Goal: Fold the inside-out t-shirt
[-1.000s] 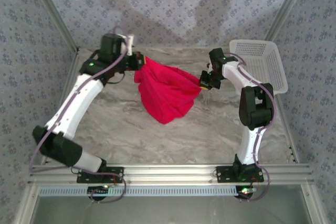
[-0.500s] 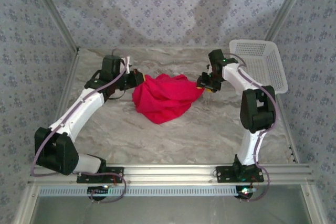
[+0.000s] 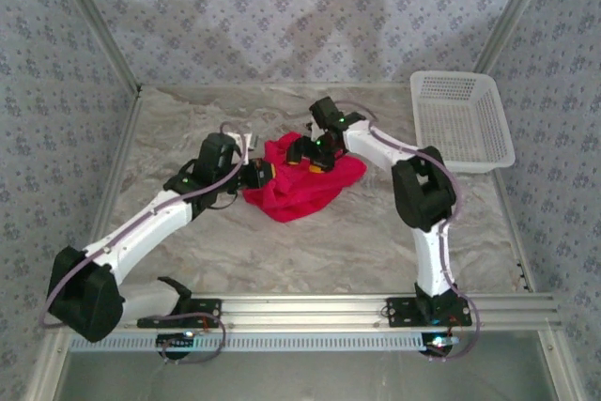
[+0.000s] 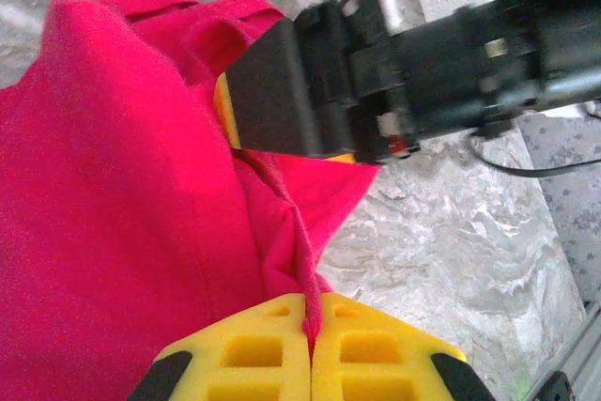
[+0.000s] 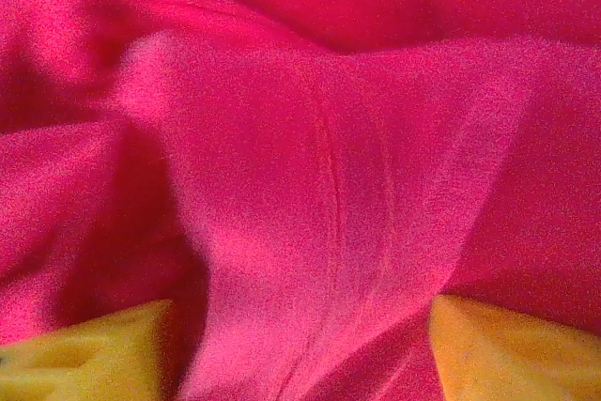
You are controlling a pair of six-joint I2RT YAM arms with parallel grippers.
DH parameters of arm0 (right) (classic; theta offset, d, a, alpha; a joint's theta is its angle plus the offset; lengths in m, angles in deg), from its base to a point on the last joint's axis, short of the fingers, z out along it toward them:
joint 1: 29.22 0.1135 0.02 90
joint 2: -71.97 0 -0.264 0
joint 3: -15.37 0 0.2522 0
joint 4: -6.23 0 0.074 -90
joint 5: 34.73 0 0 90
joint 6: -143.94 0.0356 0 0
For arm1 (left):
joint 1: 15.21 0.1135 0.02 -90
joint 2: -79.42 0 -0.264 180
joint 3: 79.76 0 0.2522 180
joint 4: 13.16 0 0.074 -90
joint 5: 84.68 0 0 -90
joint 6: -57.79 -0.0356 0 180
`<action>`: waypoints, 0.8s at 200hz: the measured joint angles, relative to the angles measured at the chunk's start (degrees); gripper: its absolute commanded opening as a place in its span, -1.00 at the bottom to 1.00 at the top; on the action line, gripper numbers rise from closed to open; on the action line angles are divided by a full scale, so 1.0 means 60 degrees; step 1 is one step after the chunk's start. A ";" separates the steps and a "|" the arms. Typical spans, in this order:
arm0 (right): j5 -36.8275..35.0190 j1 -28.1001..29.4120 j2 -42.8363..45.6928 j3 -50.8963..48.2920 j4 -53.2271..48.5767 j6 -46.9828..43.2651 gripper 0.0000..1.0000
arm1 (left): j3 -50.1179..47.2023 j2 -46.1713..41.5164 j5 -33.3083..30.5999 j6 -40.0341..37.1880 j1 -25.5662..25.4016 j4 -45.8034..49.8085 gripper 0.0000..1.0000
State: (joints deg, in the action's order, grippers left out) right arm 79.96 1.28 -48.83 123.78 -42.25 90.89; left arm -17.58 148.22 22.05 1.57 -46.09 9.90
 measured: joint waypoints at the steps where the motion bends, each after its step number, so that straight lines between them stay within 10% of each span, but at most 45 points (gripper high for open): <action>1: 0.0007 -0.0004 -0.0055 -0.0004 0.0011 0.0036 -0.21 | -0.0040 -0.0033 -0.0011 0.0004 0.0000 -0.0007 -1.00; 24: 0.0073 -0.0091 -0.0397 0.0000 0.0018 0.0277 -1.00 | -0.0619 -0.0401 -0.0124 0.0033 -0.0138 -0.0270 -1.00; 82: -0.0040 -0.1045 0.2033 -0.0463 -0.0841 -0.0583 -1.00 | -0.1377 -0.0441 -0.0532 -0.0047 -0.0361 -0.0463 -0.95; 137: 0.0546 -0.2710 0.5552 -0.4266 0.0007 -0.0998 -1.00 | -0.1246 0.0455 -0.0809 -0.0051 -0.0656 -0.1537 -0.89; 160: 0.0936 -0.3373 0.4779 -0.5060 0.0018 -0.1038 -1.00 | -0.0958 0.0612 -0.1086 -0.0208 -0.0812 -0.1330 -0.36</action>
State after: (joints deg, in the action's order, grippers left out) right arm 85.58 -18.96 -20.15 93.42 -42.15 84.66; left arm -23.32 151.89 15.53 0.33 -50.96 1.92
